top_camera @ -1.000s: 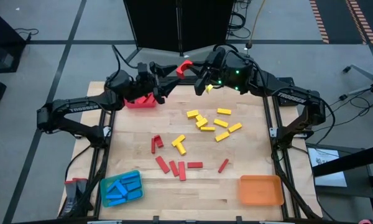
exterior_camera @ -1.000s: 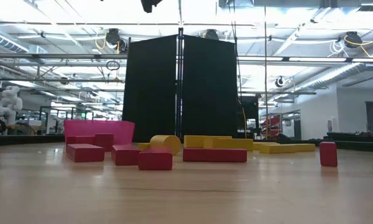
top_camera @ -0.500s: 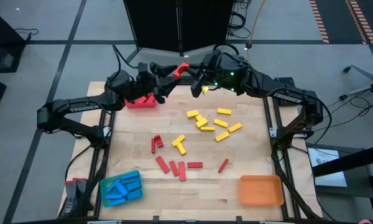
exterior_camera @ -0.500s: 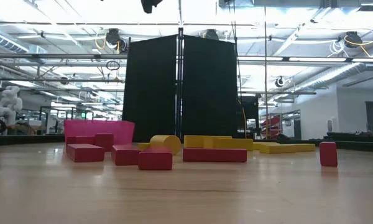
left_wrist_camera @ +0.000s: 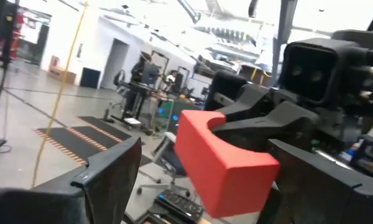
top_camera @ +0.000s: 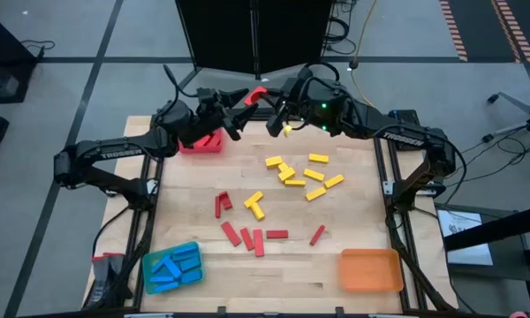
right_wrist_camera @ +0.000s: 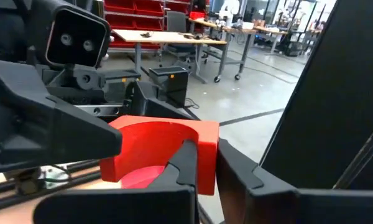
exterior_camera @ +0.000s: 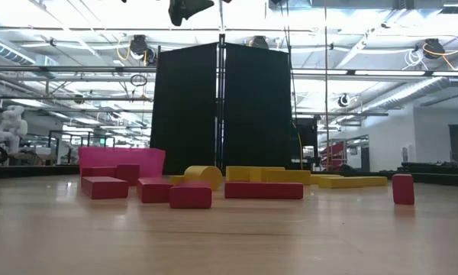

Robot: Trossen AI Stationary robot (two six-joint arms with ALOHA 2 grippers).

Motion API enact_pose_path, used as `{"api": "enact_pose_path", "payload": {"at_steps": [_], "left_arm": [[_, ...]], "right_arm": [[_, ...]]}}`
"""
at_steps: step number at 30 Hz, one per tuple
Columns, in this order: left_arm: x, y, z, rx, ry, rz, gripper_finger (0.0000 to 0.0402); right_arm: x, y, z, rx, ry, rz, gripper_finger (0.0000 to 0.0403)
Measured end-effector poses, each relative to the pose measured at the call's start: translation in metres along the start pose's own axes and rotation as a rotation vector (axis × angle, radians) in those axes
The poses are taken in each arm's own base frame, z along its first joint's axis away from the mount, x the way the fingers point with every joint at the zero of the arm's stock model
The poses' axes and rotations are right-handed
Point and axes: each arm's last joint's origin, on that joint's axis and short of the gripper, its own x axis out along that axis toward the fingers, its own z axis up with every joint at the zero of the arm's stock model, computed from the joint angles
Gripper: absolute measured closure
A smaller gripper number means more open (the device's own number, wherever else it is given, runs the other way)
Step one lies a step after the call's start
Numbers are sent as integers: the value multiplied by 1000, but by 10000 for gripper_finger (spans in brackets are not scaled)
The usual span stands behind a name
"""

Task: Sort blocks
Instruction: Put the red block into the red bin

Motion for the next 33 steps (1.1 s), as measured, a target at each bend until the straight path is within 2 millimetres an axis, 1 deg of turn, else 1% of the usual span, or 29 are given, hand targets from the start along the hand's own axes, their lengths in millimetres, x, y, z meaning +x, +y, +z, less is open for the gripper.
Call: {"api": "enact_pose_path", "payload": {"at_steps": [8,20,24,30,33], "left_arm": [[0,1,-2,0,14,13,52],[0,2,-1,4,1,66,52],[1,3,-2,3,-5,77,52],[4,3,-6,4,-14,108,52],[4,3,-6,4,-18,122,52]], "right_arm": [[0,0,1,-42,-11,-5,382],[1,-2,2,-41,-25,-30,382],[4,-1,1,-39,-30,-35,382],[15,5,-4,-35,-39,-16,382],[16,5,-5,-36,-32,-19,382]]}}
